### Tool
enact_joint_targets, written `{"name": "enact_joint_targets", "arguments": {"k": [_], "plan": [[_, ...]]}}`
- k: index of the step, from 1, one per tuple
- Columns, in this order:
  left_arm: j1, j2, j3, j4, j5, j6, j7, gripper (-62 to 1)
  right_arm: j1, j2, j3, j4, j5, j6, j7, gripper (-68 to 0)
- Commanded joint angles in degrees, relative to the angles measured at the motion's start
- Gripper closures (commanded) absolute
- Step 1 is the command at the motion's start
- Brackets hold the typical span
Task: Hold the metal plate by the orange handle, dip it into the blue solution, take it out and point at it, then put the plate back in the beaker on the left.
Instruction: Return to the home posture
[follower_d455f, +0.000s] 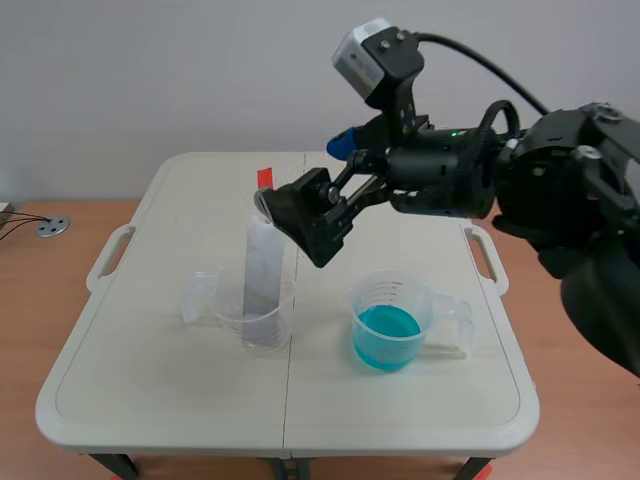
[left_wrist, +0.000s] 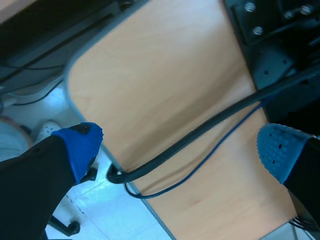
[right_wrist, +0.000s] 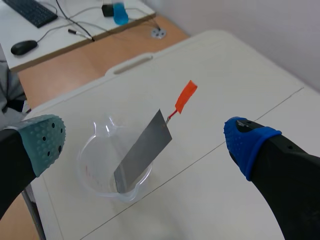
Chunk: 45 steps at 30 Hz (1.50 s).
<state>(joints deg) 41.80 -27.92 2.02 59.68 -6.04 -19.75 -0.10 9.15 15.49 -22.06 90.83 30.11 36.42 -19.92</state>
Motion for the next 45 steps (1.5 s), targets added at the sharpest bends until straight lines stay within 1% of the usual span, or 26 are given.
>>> {"name": "enact_joint_targets", "arguments": {"k": [1,3,5,7,10,13,15,18,21,26,29,31,35,38,45], "plan": [[1.0,-0.6,-3.6,2.5,-0.3,0.4,-0.5,-62.3,-2.0,1.4,1.9,3.5,0.7,-0.3,0.8,-66.5],[2.4,-0.7,-7.3,5.3,-0.3,1.4,-2.1,-62.3,-5.5,2.7,4.1,7.6,0.7,-1.1,0.8,-66.5],[4.6,-0.7,-11.5,8.9,-0.5,2.5,-4.9,-62.3,-9.0,3.8,6.5,11.1,0.7,-1.1,0.8,-66.5],[7.2,-0.7,-15.5,13.2,-1.2,2.5,-8.0,-62.3,-12.5,4.7,8.8,14.1,0.7,-1.1,0.8,-66.5],[11.5,-0.7,-19.9,19.7,-3.9,2.5,-12.9,-62.3,-17.7,5.7,12.2,18.0,0.7,-1.1,0.9,-66.5],[15.4,-0.3,-22.7,25.4,-5.6,2.5,-17.9,-62.3,-22.9,6.3,15.2,21.1,0.5,-1.1,1.8,-66.5],[17.0,0.7,-23.8,28.5,-5.8,2.5,-21.1,-62.3,-26.2,6.3,17.0,22.6,-0.3,-1.1,3.0,-66.5],[18.0,3.3,-24.3,32.5,-5.6,2.5,-24.3,-62.3,-31.1,6.3,19.2,24.5,-1.3,-1.1,5.2,-66.5],[18.2,7.1,-24.3,35.8,-4.2,2.5,-26.7,-62.3,-36.3,6.3,21.1,26.3,-3.3,-1.1,8.6,-66.5],[18.2,12.2,-23.7,41.0,0.9,2.2,-30.5,-62.3,-44.5,6.3,24.1,27.5,-6.4,-1.1,14.2,-66.5],[18.1,13.7,-23.0,44.0,3.3,2.0,-31.9,-62.3,-48.7,6.3,25.7,27.7,-7.6,-1.1,17.4,-66.5],[17.8,13.9,-22.2,45.8,4.7,1.3,-31.9,-62.3,-50.7,6.3,26.5,27.7,-8.1,-1.1,18.8,-66.5],[15.4,13.9,-20.8,47.2,8.0,-2.2,-31.8,-62.3,-51.4,6.3,27.4,27.7,-9.2,-1.3,19.2,-66.5],[13.4,13.9,-19.9,47.2,10.1,-3.2,-30.9,-62.3,-51.3,6.3,27.9,27.7,-9.3,-1.3,19.2,-66.5],[9.7,13.9,-19.6,47.2,10.4,-7.2,-30.8,-62.3,-51.2,6.2,28.0,27.7,-9.4,-1.3,18.2,-66.5]]}}
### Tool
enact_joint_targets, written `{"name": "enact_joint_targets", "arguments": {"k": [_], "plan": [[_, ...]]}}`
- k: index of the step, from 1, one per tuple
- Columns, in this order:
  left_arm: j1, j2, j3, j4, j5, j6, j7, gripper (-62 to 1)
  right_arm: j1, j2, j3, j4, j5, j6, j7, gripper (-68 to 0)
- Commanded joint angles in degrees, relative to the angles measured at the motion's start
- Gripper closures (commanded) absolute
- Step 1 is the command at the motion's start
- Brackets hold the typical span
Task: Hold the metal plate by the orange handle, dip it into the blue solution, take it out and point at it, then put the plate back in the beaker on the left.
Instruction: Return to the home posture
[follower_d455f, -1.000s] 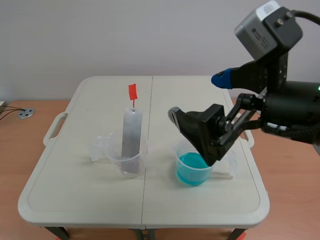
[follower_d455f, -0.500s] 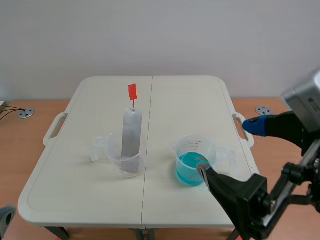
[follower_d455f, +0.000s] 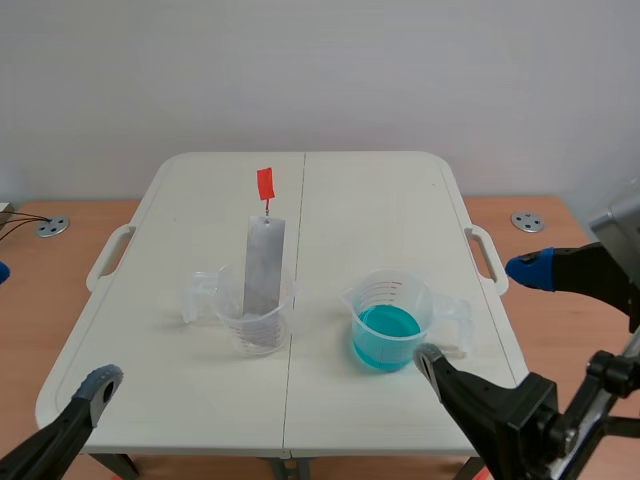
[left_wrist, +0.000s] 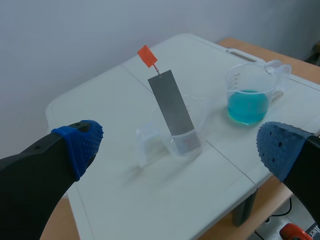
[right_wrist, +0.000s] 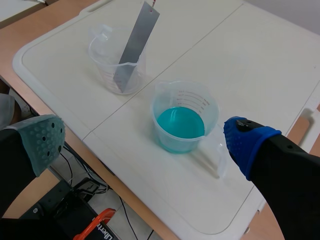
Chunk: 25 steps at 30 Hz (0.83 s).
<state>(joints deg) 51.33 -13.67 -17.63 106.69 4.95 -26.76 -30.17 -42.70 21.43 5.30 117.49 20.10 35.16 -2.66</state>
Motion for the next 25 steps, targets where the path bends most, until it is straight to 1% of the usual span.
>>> {"name": "enact_joint_targets", "arguments": {"k": [1,4,25], "plan": [[0.0,-0.3,0.1,0.2,-0.6,-0.6,-0.7,-62.3,0.6,0.3,0.6,1.0,0.7,0.0,0.9,-66.5],[-0.4,-0.4,0.7,0.2,-0.6,-1.7,-0.7,-62.3,0.6,0.3,0.6,1.0,0.7,0.0,0.4,-66.5],[-0.7,-0.4,1.2,0.2,-0.6,-1.9,0.4,-62.3,0.6,0.3,0.6,1.0,0.7,0.0,-0.2,-66.3]]}}
